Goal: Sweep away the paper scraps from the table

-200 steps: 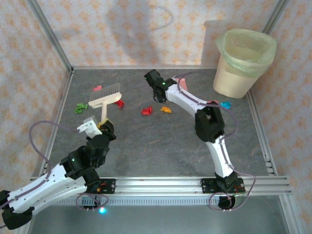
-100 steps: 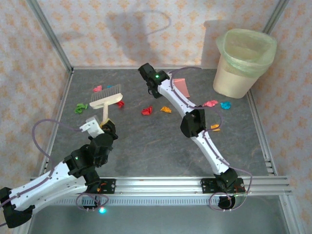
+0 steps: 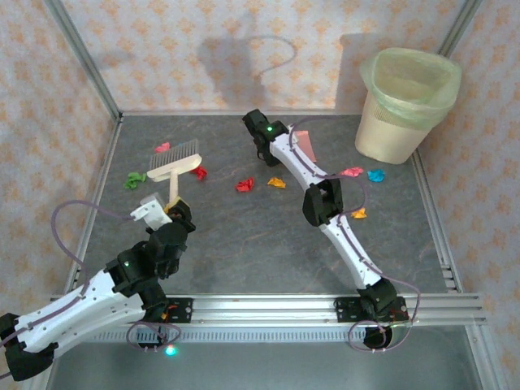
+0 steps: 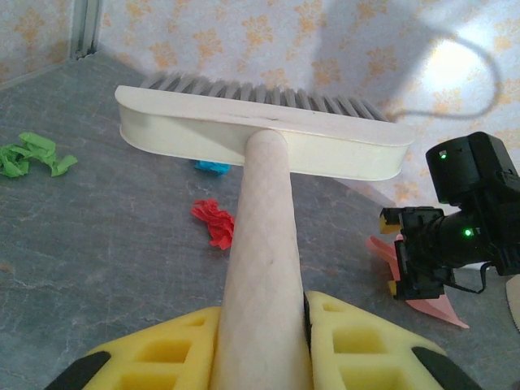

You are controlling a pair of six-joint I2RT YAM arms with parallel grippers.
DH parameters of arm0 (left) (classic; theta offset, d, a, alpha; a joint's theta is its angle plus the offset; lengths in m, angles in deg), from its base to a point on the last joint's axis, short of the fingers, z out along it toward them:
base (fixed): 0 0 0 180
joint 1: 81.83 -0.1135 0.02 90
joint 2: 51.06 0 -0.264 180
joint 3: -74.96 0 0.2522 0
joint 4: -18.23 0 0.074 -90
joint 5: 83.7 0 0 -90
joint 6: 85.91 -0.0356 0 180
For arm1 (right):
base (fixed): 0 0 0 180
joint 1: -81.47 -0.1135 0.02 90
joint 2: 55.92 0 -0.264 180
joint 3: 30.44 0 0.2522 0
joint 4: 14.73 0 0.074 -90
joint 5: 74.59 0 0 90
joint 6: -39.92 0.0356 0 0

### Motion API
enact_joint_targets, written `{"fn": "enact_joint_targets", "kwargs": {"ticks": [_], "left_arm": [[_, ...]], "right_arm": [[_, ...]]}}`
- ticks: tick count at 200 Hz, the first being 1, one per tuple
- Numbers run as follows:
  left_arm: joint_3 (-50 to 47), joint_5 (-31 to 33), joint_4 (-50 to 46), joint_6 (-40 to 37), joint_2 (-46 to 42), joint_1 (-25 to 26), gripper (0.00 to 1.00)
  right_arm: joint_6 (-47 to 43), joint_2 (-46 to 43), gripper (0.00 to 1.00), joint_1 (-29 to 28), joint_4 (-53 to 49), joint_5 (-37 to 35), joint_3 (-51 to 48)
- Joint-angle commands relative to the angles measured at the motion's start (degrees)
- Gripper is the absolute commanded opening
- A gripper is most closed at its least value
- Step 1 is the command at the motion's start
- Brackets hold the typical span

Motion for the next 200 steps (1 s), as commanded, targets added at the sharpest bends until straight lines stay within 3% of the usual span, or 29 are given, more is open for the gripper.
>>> {"fn": "enact_joint_targets", "kwargs": {"ticks": [1,45,116,143,200], "left_arm": [[-0.27,2.95,1.40,0.73,0.66,-0.57,0.00],[0.06,2.24,1.80,0.40,2.48,-0.88,0.00],[-0.27,2.13,1.80,0.31,1.46,-1.04,0.00],[-0.53,1.84,2.33,0.13,1.84,-1.05,0.00],[-0.27,2.69,2.15,-0.47,1.76,-1.06,0.00]], "right_arm": [[-2.19,1.84,0.78,0.45,1.93,-0.71,3.17],[-2.31,3.16,0.77,0.85,2.94,0.20,3.61],[-2.93,3.66,0.51,1.11,0.55,-1.26,3.78],[-5.21,3.27,0.43,1.19,-3.62,-5.09,6.51],[-12.76,1.13,0.26,1.17,-8.94,-5.64,10.64]]}}
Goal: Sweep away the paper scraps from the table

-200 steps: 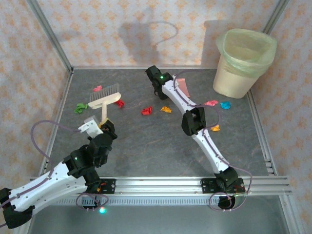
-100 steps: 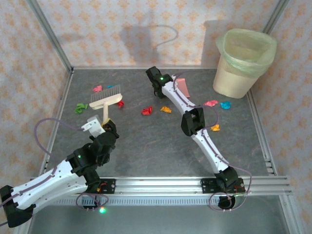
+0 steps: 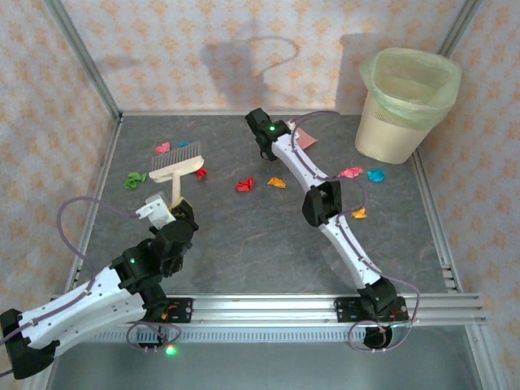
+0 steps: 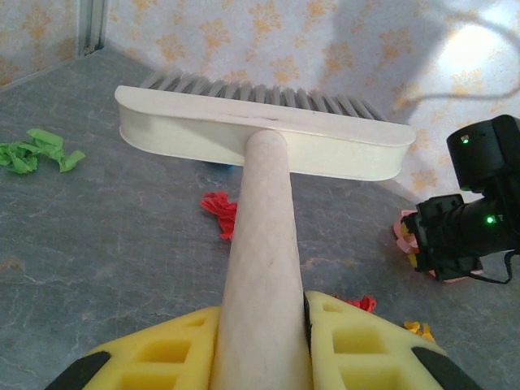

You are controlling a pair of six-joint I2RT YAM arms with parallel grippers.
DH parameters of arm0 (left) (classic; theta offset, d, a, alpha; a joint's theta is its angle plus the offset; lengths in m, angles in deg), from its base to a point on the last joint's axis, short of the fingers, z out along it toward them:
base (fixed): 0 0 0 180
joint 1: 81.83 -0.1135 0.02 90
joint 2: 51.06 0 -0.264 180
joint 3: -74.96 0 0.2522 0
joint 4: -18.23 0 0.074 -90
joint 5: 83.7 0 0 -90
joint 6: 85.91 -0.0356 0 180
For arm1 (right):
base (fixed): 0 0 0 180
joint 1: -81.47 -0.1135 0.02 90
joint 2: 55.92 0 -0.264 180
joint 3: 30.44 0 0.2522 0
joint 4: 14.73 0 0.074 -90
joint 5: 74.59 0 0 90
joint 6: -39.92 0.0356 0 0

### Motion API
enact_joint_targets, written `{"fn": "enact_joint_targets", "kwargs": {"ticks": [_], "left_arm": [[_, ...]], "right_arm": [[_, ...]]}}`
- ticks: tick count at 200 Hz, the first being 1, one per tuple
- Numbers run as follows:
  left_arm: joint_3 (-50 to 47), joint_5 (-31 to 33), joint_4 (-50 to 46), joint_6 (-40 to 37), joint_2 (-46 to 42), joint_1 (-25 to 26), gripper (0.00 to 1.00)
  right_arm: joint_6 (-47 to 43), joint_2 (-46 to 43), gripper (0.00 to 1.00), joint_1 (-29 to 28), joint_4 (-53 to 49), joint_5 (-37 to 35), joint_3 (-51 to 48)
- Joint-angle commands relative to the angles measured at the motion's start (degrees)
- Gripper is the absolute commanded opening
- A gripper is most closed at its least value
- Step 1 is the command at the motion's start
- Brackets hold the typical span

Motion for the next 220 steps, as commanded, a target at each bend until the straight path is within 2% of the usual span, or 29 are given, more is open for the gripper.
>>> {"fn": "enact_joint_targets", "kwargs": {"ticks": [1,38,84,101,118,132,156,191,220], "left_arm": [[-0.08,2.94,1.69,-0.47,-0.58,-0.60,0.00],[-0.16,3.58,1.69,-0.78,-0.62,-0.61,0.00],[-0.31,4.14,1.69,-0.88,-0.99,-0.69,0.00],[-0.25,3.67,1.69,-0.87,-1.17,-0.70,0.00],[-0.42,4.31,1.60,-0.96,-1.45,-0.69,0.00],[-0.49,5.11,1.40,-1.06,-1.64,-0.74,0.00],[-0.69,5.13,1.65,-1.14,-1.68,-0.67,0.00],[-0.60,4.72,1.58,-1.06,-1.76,-0.76,0.00],[-0.69,4.19,1.74,-0.92,-1.61,-0.83,0.00]], "right_arm": [[-4.80,-2.10,0.26,0.33,-5.87,-4.05,3.73],[-19.19,-5.93,0.11,0.42,-13.38,-5.32,8.88],[-41.23,-12.51,0.07,0.41,-24.67,-1.99,12.11],[-46.56,-14.40,0.05,0.42,-30.27,-1.72,11.75],[-49.32,-20.18,0.00,0.56,-30.02,-0.84,1.46],[-52.57,-25.17,0.00,0.52,-28.93,2.50,-7.01],[-57.00,-35.14,0.00,-0.15,-26.30,1.93,-22.02],[-59.99,-56.42,0.00,-0.79,-12.36,2.12,-53.80],[-60.43,-72.81,0.00,-0.71,1.64,9.02,-77.73]]}}
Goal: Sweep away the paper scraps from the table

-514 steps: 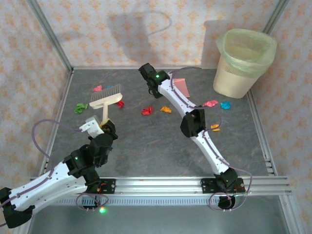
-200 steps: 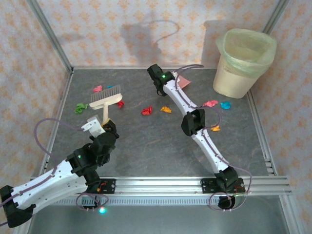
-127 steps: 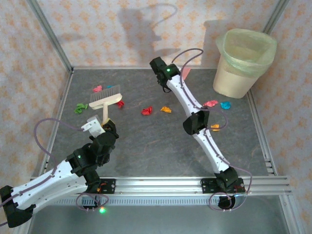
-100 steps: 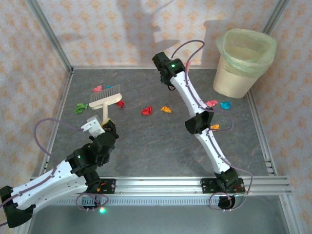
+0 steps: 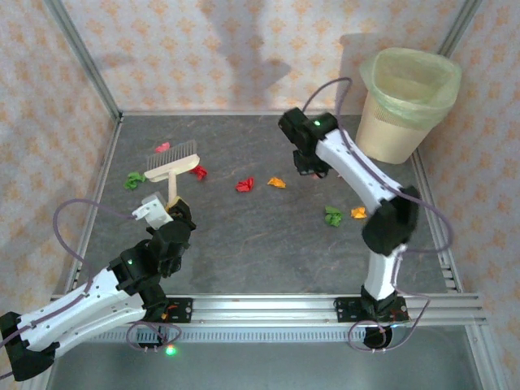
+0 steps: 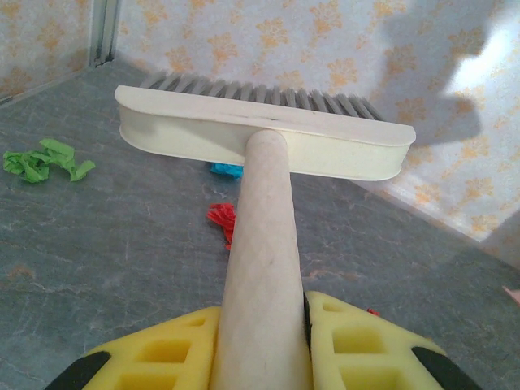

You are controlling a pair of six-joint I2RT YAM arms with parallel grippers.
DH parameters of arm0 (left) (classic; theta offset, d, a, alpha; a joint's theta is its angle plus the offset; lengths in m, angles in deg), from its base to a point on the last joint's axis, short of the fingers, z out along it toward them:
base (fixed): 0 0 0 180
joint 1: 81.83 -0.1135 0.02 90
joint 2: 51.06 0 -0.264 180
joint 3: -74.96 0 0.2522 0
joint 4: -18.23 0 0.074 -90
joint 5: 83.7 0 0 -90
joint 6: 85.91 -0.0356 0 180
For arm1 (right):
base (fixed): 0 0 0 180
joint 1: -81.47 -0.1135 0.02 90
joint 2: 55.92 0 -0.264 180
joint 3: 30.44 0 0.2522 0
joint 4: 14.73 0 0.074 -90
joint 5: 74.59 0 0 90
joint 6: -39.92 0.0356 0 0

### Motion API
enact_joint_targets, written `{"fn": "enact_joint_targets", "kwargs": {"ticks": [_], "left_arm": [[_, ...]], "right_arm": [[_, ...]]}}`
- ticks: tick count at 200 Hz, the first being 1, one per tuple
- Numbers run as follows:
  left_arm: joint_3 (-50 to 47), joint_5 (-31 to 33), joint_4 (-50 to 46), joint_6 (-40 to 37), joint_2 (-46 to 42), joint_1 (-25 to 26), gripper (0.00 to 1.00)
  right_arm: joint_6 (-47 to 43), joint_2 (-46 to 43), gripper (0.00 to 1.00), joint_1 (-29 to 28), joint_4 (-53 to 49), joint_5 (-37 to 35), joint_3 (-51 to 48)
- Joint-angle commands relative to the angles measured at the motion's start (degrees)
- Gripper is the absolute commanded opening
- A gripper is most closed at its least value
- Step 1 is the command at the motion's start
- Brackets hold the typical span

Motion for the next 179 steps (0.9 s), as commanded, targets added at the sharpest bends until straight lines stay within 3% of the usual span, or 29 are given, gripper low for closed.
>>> {"fn": "enact_joint_targets", "kwargs": {"ticks": [1,24,55,91,102,127,179], "left_arm": [[-0.58,2.84,1.76,-0.46,-0.70,-0.47,0.00],[-0.52,2.52,1.86,-0.44,-0.47,-0.45,0.00],[-0.45,1.94,2.13,-0.57,-0.19,-0.56,0.00],[-0.32,1.57,2.52,-0.72,1.06,-0.63,0.00],[-0.32,1.49,2.64,-0.70,1.51,-0.63,0.00],[-0.02,1.56,2.65,-0.59,2.57,-0.69,0.00],[2.49,3.68,-2.15,1.64,5.34,-0.94,0.00]], "right_arm": [[-2.51,-12.49,0.00,-0.16,14.26,5.22,-13.82],[-3.73,-21.13,0.00,0.05,21.63,11.44,-27.98],[-3.25,-30.05,0.00,0.10,26.19,16.74,-38.84],[-4.00,-41.29,0.00,-1.04,37.27,35.42,-49.14],[-4.34,-42.72,0.04,-3.42,40.96,37.51,-51.42],[-6.19,-38.93,0.10,-10.84,45.59,34.14,-52.08],[-10.32,-20.30,0.08,-16.44,52.81,35.71,-47.21]]}}
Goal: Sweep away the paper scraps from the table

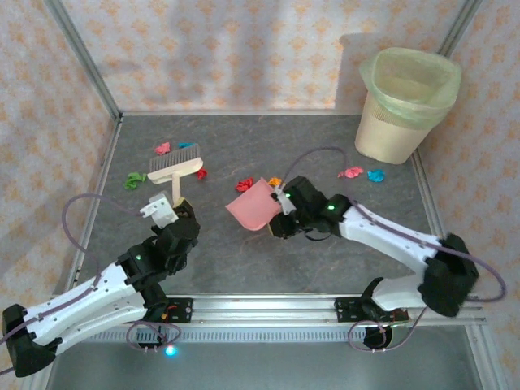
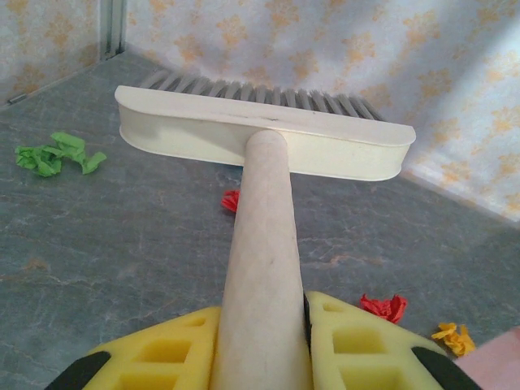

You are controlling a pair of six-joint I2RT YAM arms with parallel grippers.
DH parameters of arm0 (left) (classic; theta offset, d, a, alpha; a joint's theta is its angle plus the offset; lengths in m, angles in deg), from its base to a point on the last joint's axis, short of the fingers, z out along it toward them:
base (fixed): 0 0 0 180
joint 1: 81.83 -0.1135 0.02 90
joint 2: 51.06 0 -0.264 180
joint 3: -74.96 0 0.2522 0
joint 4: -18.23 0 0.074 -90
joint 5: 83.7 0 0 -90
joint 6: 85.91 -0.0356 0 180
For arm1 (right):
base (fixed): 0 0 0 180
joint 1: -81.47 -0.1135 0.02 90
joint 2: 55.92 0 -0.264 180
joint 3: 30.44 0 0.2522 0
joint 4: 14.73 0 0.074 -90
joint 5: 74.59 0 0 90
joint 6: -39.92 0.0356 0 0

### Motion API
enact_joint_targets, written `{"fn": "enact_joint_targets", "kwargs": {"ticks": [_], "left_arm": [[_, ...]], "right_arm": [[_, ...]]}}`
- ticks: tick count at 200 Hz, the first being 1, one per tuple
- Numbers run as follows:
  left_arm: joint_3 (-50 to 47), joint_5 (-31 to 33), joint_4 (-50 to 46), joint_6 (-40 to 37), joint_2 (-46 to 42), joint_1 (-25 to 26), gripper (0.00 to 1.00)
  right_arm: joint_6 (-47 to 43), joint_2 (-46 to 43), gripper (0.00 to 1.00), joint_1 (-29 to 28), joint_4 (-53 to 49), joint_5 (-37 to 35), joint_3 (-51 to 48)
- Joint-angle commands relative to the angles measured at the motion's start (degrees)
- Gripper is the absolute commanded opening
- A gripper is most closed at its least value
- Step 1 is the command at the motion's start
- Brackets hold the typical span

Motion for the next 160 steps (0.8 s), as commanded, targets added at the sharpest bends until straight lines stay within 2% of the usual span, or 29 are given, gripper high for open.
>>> {"fn": "enact_joint_targets", "kwargs": {"ticks": [1,45,129,160], "left_arm": [[2.36,3.67,-1.64,1.37,0.54,-0.49,0.00],[2.19,3.60,-1.61,1.46,0.28,-0.63,0.00],[2.10,3.72,-1.82,2.13,0.64,-0.73,0.00],[1.93,4.20,-1.98,2.28,0.41,-0.69,0.00]], "right_arm": [[-4.01,5.28,0.08,-1.85,6.17,2.69,2.97],[-7.52,13.99,0.15,-2.37,6.69,8.94,7.47],[-11.11,27.20,0.16,-2.45,0.49,11.30,19.57],[-12.24,30.56,0.22,-2.46,-2.05,11.16,22.67]]}}
